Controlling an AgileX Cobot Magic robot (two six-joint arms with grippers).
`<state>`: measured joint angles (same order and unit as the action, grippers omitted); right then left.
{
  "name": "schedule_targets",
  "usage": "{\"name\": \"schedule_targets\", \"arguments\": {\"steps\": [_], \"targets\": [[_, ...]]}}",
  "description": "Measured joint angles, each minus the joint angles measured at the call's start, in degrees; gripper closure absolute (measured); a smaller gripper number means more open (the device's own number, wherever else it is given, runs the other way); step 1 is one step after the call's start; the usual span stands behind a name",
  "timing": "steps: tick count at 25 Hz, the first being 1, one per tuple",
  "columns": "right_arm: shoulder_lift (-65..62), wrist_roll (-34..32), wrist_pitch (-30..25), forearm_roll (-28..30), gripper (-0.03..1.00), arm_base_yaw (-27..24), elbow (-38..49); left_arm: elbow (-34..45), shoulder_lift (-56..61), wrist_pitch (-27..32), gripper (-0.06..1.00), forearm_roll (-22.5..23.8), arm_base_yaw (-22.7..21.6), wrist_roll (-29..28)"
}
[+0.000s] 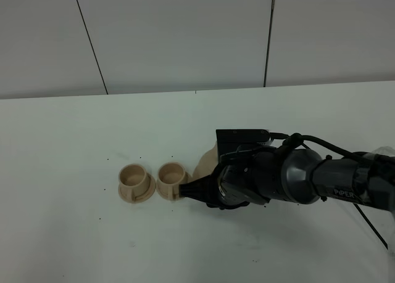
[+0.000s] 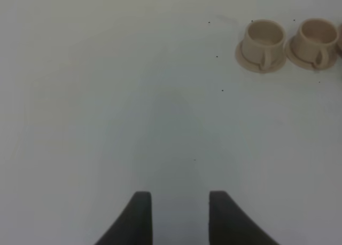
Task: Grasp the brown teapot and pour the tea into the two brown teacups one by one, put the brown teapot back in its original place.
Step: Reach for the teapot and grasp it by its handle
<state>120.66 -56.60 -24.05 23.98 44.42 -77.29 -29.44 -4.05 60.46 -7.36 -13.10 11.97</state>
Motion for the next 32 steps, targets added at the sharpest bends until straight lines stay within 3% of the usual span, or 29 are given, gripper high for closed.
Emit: {"name": "schedule_targets", "arguments": {"steps": [32], "targets": [[0.0,1.04,-1.61,1.87,0.63,-0.13,-3.07,0.0,0.0,0.0,0.62,0.0,0.0,0.0]]}}
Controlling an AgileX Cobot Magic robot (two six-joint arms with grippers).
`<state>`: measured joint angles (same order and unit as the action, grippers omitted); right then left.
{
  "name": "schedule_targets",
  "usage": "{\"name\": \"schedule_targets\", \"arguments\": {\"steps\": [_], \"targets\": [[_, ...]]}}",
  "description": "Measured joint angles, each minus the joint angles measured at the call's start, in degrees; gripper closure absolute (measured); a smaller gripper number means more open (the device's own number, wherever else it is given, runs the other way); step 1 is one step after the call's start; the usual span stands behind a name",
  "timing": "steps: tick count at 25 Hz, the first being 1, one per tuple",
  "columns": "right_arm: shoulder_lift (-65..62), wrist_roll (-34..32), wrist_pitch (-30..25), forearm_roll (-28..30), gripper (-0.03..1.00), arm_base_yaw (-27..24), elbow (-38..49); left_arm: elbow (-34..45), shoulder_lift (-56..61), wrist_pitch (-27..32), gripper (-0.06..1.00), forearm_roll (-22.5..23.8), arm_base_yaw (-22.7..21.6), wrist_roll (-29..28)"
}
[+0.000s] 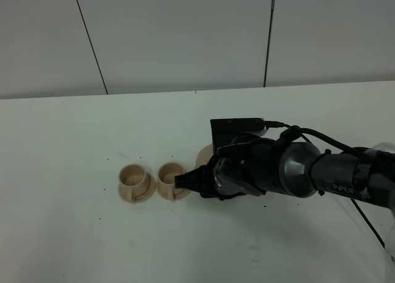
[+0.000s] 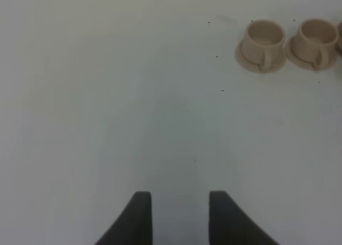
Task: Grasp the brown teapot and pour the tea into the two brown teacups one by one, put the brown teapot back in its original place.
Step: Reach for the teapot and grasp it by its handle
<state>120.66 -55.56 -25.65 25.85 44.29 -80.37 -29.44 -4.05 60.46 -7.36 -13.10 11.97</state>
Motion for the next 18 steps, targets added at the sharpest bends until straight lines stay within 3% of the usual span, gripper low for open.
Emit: {"name": "schedule_targets", "arguments": {"steps": [18], "targets": [[0.0,0.0,-3.05,0.18,0.63,-0.47,-0.06,0.0,0.0,0.0,0.62,0.0,0.0,0.0]]}}
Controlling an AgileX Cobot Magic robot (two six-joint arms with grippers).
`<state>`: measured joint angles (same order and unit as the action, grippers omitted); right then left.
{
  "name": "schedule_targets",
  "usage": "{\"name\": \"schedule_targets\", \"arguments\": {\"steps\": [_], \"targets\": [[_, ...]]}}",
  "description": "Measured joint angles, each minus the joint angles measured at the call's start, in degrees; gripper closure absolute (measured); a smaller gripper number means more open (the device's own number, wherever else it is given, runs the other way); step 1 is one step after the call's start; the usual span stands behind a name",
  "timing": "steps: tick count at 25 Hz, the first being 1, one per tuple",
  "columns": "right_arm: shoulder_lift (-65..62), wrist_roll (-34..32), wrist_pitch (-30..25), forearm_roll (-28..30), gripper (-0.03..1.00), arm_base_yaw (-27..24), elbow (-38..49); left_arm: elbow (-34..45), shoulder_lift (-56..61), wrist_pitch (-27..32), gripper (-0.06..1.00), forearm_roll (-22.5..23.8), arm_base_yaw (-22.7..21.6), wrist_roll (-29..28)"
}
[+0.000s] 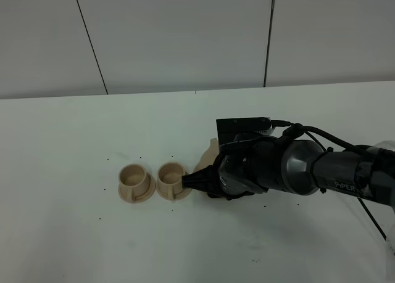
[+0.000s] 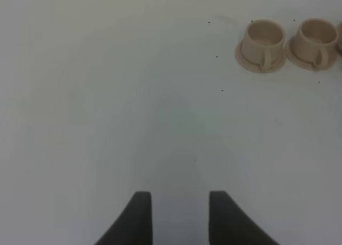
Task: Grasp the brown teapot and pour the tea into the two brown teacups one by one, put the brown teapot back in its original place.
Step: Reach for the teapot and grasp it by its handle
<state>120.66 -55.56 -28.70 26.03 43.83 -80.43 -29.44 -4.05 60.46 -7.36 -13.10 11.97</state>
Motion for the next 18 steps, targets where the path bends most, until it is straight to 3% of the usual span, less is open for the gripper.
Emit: {"name": "schedule_targets", "arguments": {"steps": [18], "targets": [[0.0,1.54,-0.64,0.43,0.63,-1.18,-0.19,0.0,0.0,0.0,0.62,0.0,0.0,0.0]]}}
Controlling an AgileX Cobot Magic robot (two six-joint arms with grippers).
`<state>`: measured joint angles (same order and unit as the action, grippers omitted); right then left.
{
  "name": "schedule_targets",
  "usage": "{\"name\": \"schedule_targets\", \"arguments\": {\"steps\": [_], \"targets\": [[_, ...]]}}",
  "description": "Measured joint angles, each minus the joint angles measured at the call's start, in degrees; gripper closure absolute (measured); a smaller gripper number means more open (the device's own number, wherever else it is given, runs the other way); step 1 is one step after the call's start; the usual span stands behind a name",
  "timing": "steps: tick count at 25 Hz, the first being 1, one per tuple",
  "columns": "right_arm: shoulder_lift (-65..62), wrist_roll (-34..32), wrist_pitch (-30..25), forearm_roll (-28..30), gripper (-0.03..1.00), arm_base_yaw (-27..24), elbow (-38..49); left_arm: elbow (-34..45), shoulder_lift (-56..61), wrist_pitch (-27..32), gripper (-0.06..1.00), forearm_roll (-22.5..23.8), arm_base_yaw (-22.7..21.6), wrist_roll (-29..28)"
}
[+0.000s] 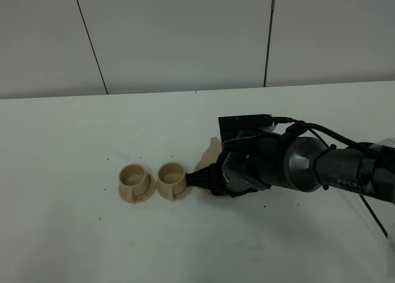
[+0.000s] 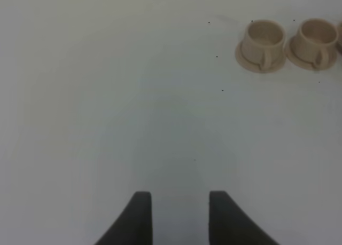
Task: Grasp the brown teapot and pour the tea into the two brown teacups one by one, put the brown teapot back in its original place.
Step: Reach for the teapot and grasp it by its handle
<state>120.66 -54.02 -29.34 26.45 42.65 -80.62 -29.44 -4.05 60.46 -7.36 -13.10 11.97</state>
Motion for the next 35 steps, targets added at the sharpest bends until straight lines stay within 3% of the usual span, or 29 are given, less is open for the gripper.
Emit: {"name": "schedule_targets", "arguments": {"steps": [17,23,35], "targets": [[0.0,2.4,-2.29,-1.07,0.61,-0.59,-0.05,0.0,0.0,0.0,0.62,0.0,0.0,0.0],[0.0,3.0,-2.1,-1.11,0.57,-0.59,-0.05,0.0,0.0,0.0,0.62,0.0,0.0,0.0],[0.0,3.04,-0.85,-0.89,0.59,-0.59,-0.05,0.0,0.0,0.0,0.62,0.0,0.0,0.0]]}}
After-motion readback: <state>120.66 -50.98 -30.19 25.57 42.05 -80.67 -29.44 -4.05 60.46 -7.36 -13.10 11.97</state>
